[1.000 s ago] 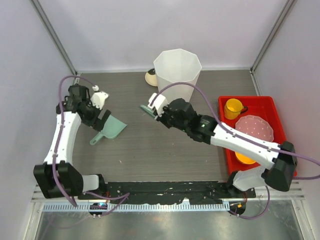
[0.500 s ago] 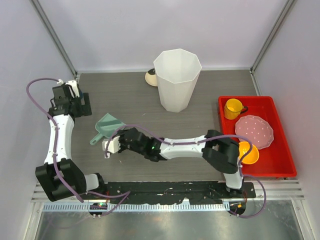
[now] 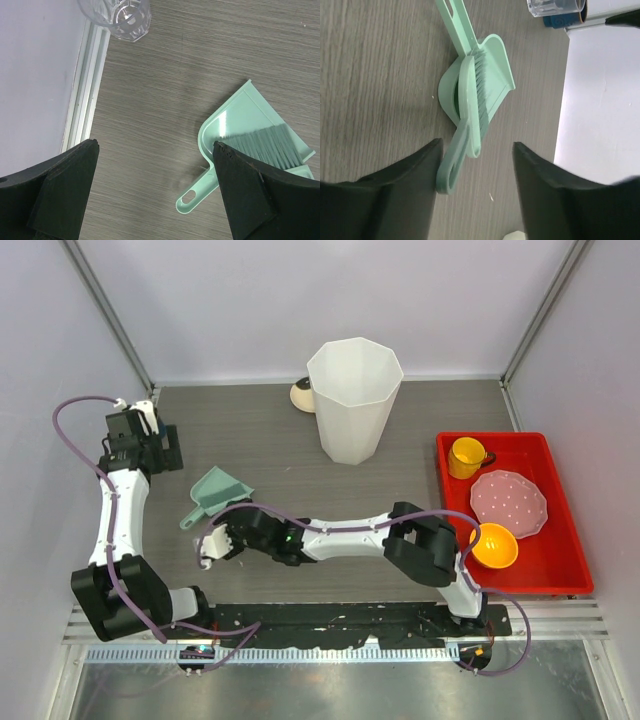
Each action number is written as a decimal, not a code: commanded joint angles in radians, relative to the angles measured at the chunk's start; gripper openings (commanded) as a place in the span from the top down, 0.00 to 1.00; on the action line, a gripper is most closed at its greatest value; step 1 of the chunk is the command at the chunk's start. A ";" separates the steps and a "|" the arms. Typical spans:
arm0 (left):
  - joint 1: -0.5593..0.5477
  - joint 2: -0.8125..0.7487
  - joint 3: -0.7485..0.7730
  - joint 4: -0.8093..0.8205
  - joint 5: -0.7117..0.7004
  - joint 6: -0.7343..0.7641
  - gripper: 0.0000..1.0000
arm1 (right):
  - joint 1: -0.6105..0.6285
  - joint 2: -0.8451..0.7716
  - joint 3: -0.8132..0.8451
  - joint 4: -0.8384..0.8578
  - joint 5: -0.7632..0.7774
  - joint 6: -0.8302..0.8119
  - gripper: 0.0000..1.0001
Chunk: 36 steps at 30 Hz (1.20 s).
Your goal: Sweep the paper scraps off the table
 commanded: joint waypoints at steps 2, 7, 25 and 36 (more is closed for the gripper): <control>0.003 -0.009 -0.002 0.050 0.013 0.007 0.00 | 0.020 -0.031 0.084 -0.105 -0.029 0.066 0.18; 0.002 -0.010 -0.007 0.048 0.022 0.019 0.00 | 0.023 -0.057 0.116 -0.243 -0.078 0.088 0.16; 0.002 -0.039 -0.044 0.062 0.154 0.051 0.00 | -0.135 -0.434 -0.017 -0.352 -0.417 0.633 0.15; -0.096 -0.055 -0.151 0.177 0.285 0.063 0.00 | -0.512 -0.923 -0.569 -0.225 -0.027 1.124 0.16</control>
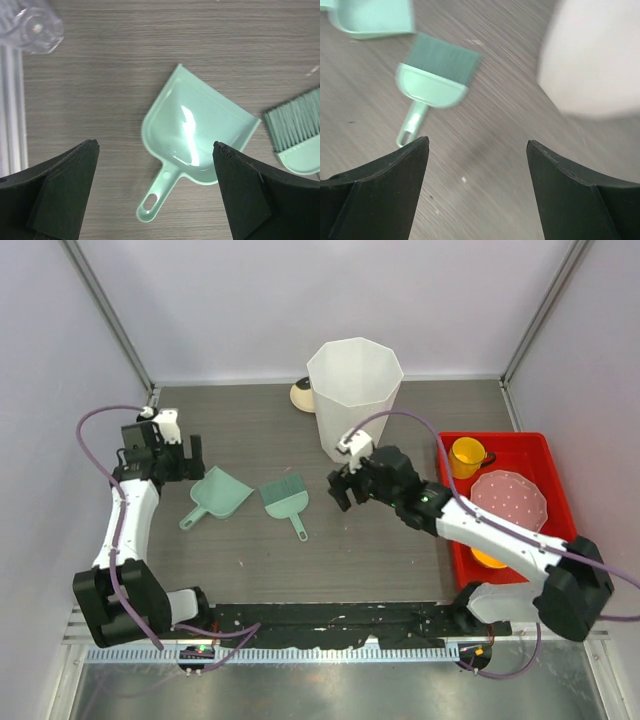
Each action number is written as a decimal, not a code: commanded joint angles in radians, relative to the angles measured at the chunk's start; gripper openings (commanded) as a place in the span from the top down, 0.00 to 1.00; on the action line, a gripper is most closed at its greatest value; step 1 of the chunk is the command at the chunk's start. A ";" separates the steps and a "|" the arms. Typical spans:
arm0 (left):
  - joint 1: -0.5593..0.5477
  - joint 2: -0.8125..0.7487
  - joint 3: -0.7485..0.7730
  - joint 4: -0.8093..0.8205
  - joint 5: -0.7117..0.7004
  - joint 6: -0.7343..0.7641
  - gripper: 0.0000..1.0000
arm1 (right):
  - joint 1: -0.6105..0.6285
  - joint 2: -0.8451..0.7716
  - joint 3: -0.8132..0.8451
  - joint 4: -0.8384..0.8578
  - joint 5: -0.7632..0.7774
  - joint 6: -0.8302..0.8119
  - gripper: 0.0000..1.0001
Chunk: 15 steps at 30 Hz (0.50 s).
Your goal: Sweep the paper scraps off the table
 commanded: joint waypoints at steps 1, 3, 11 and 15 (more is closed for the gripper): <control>-0.091 -0.015 -0.053 0.143 0.009 0.029 0.00 | -0.103 -0.203 -0.177 0.048 0.282 0.240 0.15; -0.149 -0.023 -0.090 0.249 -0.026 0.036 0.00 | -0.170 -0.295 -0.225 0.056 0.366 0.295 0.14; -0.178 -0.102 -0.348 0.676 -0.025 -0.047 0.00 | -0.514 -0.344 -0.420 0.248 0.463 0.389 0.12; -0.180 -0.110 -0.494 0.985 -0.017 -0.086 0.00 | -0.585 -0.317 -0.519 0.445 0.520 0.400 0.11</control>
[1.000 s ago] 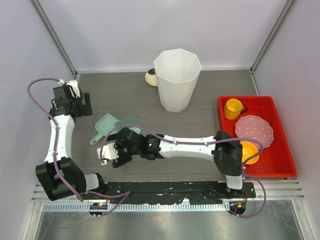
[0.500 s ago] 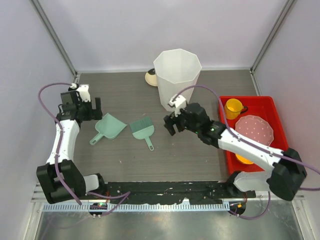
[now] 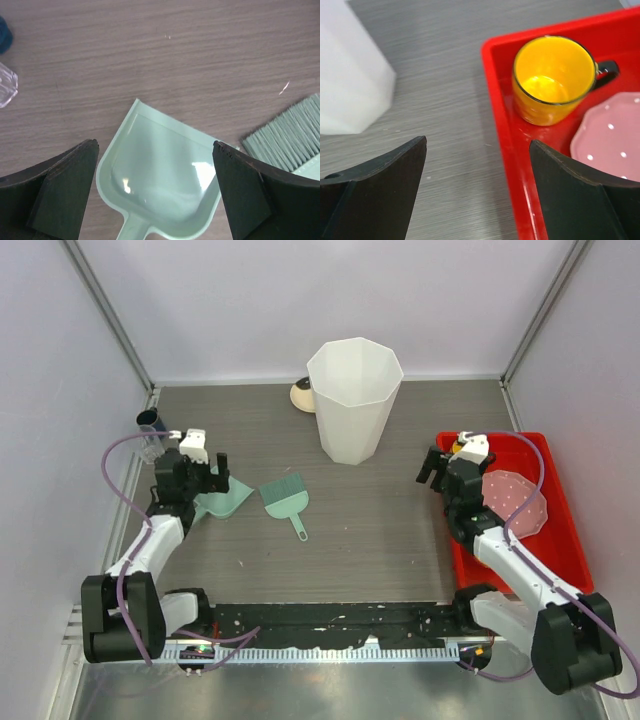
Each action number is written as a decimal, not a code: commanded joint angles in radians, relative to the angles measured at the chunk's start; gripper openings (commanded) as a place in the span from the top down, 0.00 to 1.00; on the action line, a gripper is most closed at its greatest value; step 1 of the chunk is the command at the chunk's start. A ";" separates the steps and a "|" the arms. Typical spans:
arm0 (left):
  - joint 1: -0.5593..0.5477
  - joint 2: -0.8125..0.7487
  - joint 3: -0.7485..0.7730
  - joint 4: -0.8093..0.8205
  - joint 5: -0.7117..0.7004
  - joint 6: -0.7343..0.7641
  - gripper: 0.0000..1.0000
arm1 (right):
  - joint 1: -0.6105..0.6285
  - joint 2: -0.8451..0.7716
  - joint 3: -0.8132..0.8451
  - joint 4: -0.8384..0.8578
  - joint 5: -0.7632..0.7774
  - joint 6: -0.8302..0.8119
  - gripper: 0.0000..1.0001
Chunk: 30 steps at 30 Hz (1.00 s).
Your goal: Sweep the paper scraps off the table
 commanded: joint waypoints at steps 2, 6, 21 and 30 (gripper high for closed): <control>0.000 -0.019 -0.181 0.517 0.003 -0.101 0.00 | -0.064 0.060 -0.082 0.314 0.110 0.017 0.11; -0.003 0.001 -0.301 0.802 -0.004 -0.126 0.00 | -0.070 0.108 -0.141 0.481 0.135 -0.088 0.11; -0.003 0.025 -0.341 0.863 -0.016 -0.176 0.00 | -0.072 0.214 -0.290 0.811 0.124 -0.214 0.11; -0.003 0.022 -0.327 0.831 -0.007 -0.179 0.00 | -0.072 0.211 -0.291 0.803 0.135 -0.206 0.11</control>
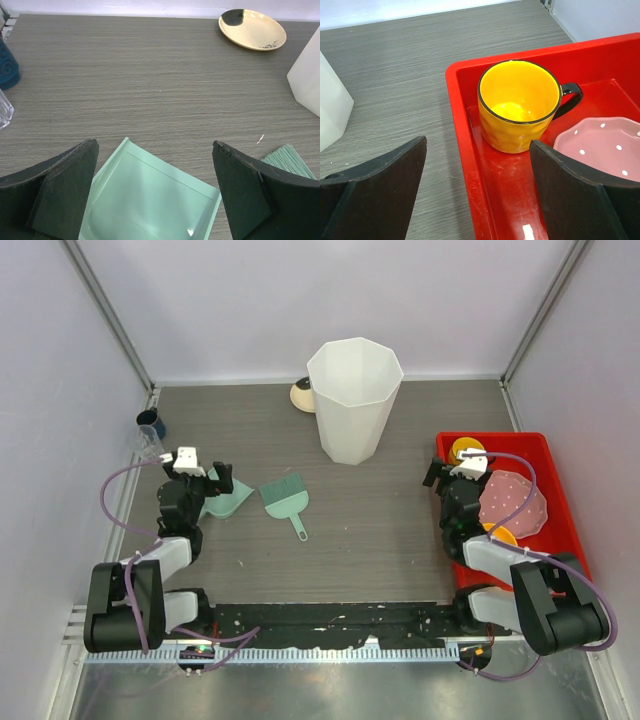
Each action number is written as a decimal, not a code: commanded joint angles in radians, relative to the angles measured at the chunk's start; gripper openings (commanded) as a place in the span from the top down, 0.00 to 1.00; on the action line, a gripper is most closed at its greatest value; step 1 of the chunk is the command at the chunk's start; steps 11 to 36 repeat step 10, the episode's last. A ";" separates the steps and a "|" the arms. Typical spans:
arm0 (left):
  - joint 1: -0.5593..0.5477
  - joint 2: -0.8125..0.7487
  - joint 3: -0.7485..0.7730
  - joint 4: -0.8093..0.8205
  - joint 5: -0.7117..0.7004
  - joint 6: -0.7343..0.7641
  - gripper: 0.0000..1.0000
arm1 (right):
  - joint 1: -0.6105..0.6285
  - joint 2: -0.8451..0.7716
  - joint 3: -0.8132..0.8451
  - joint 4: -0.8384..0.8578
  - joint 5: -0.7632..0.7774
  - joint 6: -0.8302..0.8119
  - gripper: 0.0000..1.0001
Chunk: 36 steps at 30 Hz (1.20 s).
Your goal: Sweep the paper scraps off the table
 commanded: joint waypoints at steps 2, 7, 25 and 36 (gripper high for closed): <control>-0.002 -0.018 0.009 0.041 -0.005 -0.010 0.00 | -0.003 -0.004 0.000 0.076 0.031 -0.008 0.11; -0.002 -0.004 0.023 0.018 -0.029 -0.001 0.00 | -0.005 -0.005 0.000 0.075 0.032 -0.005 0.11; -0.001 0.005 0.029 0.014 -0.031 0.003 0.00 | -0.005 -0.005 0.003 0.072 0.043 -0.005 0.11; -0.001 0.005 0.029 0.014 -0.031 0.003 0.00 | -0.005 -0.005 0.003 0.072 0.043 -0.005 0.11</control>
